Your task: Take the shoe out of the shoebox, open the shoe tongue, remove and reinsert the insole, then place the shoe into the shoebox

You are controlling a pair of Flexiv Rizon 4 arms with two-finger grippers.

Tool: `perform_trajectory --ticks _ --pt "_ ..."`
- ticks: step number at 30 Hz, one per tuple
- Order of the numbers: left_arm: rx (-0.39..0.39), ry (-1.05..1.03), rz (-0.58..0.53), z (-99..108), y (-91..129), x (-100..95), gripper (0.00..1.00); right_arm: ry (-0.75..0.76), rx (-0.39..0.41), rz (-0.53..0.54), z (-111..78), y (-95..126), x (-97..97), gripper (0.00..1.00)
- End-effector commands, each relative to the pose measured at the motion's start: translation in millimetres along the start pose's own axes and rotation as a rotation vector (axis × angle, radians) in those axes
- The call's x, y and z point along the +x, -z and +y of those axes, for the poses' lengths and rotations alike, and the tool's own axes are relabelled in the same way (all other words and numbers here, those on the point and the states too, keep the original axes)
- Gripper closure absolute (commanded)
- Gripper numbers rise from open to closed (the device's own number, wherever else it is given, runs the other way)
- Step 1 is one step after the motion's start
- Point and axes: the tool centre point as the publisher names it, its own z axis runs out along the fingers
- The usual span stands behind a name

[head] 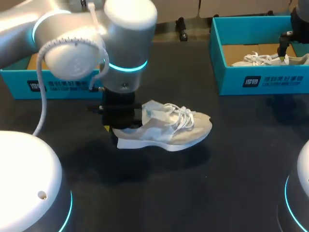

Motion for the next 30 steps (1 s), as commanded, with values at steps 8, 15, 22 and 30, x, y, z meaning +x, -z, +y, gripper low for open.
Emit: perform_trajectory --ticks 8,15,22,30 --pt "-0.01 -0.012 0.014 1 -53 -28.0 1.0 -0.001 -0.002 0.0 -0.9 0 0.1 0.0" --pt "-0.021 -0.057 0.007 1 -70 -35.4 1.0 -0.001 -0.002 0.0 -0.9 0 0.1 0.0" --pt "-0.005 -0.052 0.023 2 -84 -41.2 1.0 -0.001 -0.002 0.0 -0.9 0 0.1 0.0" --pt "0.026 -0.065 0.06 0 -95 -41.7 0.76 -0.001 -0.002 0.0 -0.9 0 0.1 0.0"
